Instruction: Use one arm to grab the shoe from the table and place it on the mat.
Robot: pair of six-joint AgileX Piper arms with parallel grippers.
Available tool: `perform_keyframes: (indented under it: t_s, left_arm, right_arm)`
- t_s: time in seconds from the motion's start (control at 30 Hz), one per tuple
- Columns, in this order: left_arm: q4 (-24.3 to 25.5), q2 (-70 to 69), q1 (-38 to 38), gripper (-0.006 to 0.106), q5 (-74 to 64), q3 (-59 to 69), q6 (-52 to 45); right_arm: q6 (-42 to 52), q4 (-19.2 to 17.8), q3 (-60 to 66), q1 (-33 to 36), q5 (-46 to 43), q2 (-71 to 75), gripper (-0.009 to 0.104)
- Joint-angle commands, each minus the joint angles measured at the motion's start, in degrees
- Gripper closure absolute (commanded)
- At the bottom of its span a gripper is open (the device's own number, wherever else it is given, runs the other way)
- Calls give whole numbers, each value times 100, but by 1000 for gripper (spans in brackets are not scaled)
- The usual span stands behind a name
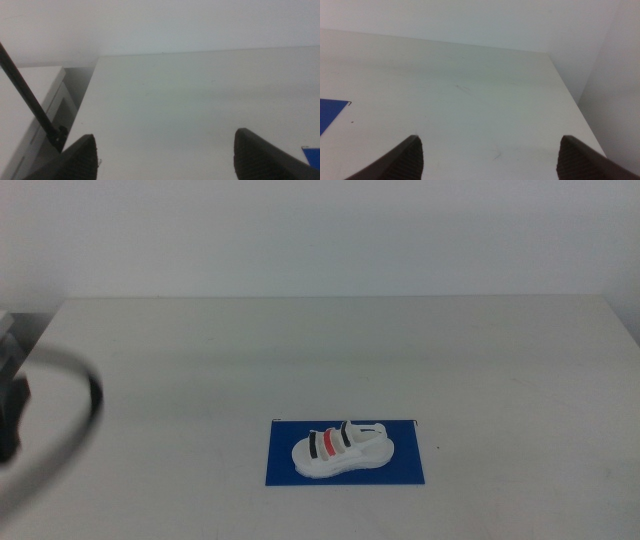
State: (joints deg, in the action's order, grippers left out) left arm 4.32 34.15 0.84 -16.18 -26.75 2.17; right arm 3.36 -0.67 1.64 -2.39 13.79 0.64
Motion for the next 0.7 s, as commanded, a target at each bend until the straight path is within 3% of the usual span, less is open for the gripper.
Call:
perform_keyframes:
  t_s: [0.0, 0.33, 0.67]
  left_arm:
    - [-65, -496, 1, 7, 1020, 520, 130]
    - [-106, -2735, 1, 7, 1345, 2527, 300]
    - [-113, -3566, 1, 7, 1308, 2886, 278]
  right_arm:
    - [60, -46, 29, -10, -419, -15, 17]
    - [60, -46, 29, -10, -419, -15, 17]
    - [60, -46, 29, -10, -419, -15, 17]
